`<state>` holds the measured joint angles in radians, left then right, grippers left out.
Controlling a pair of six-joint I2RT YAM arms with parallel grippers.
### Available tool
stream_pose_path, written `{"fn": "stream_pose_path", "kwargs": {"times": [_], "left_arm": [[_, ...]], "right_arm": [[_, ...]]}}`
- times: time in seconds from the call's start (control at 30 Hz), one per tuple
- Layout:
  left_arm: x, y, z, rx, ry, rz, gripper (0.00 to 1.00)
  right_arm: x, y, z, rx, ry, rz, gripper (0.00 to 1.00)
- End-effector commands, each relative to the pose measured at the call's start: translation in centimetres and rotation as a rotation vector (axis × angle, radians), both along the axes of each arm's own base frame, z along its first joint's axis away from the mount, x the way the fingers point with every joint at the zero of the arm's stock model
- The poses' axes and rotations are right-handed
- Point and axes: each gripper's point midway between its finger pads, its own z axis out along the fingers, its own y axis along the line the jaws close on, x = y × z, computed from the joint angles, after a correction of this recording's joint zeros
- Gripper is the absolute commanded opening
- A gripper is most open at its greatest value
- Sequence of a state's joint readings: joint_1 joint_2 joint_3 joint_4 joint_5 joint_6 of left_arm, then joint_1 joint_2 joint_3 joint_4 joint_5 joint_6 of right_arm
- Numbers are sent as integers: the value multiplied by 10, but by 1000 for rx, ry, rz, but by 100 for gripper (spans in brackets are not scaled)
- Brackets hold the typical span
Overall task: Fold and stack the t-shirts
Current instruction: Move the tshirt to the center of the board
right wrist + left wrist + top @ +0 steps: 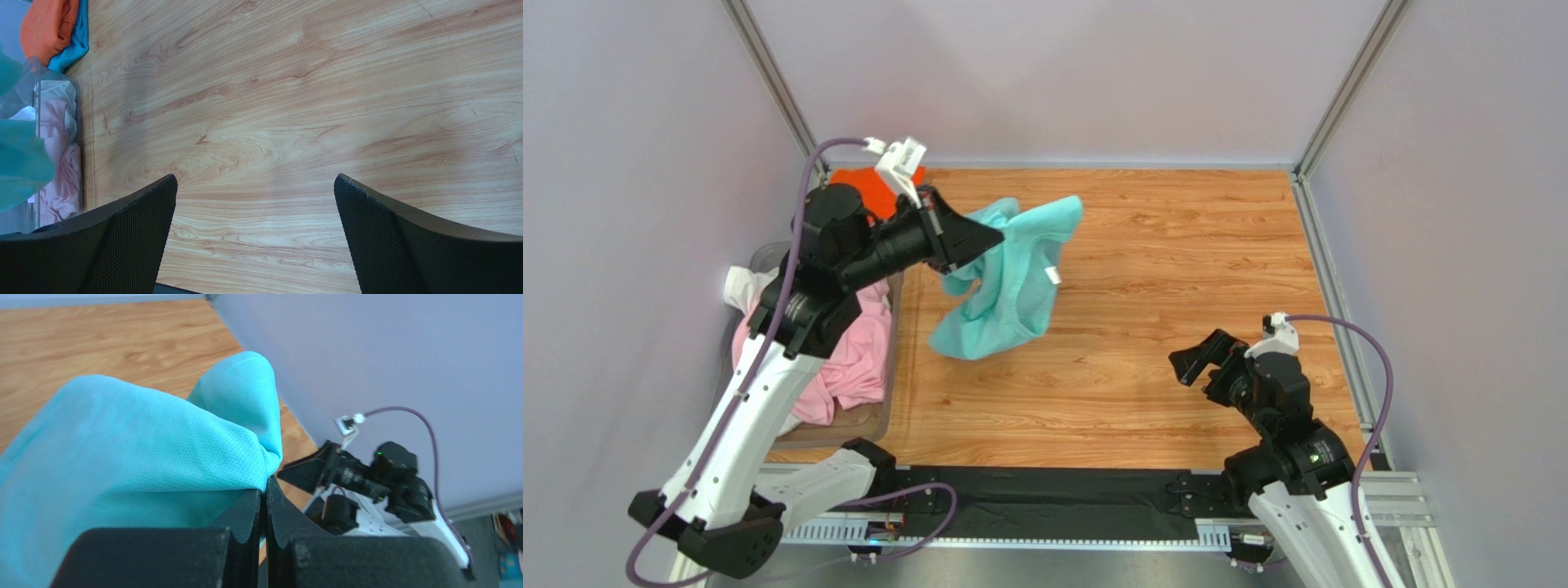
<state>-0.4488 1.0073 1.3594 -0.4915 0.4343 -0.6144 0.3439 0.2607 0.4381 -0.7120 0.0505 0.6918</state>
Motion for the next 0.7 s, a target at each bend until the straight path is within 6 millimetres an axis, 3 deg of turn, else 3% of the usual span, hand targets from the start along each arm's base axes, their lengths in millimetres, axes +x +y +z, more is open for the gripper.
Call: {"fn": "stream_pose_path", "kwargs": {"times": [0.0, 0.03, 0.1, 0.13, 0.2, 0.27, 0.3, 0.33, 0.37, 0.4, 0.43, 0.47, 0.5, 0.57, 0.6, 0.67], "left_arm": [[-45, -50, 73, -76, -194, -292, 0], [-39, -68, 67, -53, -170, -331, 0], [-59, -92, 74, -55, -174, -448, 0], [-58, -104, 82, -63, -182, -482, 0], [-59, -116, 84, -66, -175, -522, 0], [-47, -120, 71, -31, -165, -491, 0], [-29, -120, 48, 16, -134, -412, 0], [-22, -115, 37, 48, -134, -367, 0], [-15, -110, 21, 77, -106, -321, 9], [6, -99, -24, 143, -22, -219, 22], [9, -85, -35, 150, 0, -163, 39], [16, -74, -51, 148, 47, -103, 80], [36, -47, -101, 196, 150, 17, 89], [44, -16, -128, 206, 209, 134, 99], [49, 8, -161, 233, 289, 218, 100], [43, 24, -177, 246, 312, 248, 100]], "right_arm": [[6, 4, 7, 21, -44, 8, 100], [5, 5, 7, 24, -44, 13, 100], [5, 5, 6, 24, -48, 15, 100], [5, 5, 7, 28, -47, 15, 100], [5, 5, 7, 26, -45, 17, 100], [4, 5, 9, 30, -49, 14, 100], [4, 4, 8, 28, -47, 11, 100], [4, 4, 8, 30, -44, 8, 100], [3, 4, 7, 31, -44, 6, 100], [4, 4, 7, 31, -43, 4, 100], [4, 3, 5, 31, -38, 0, 100], [4, 3, 4, 29, -34, -2, 100], [4, 2, 3, 27, -28, -7, 100], [4, 1, 1, 22, -19, -17, 100], [5, 0, 1, 19, -13, -20, 100], [5, -1, -2, 10, 0, -24, 100]]}}
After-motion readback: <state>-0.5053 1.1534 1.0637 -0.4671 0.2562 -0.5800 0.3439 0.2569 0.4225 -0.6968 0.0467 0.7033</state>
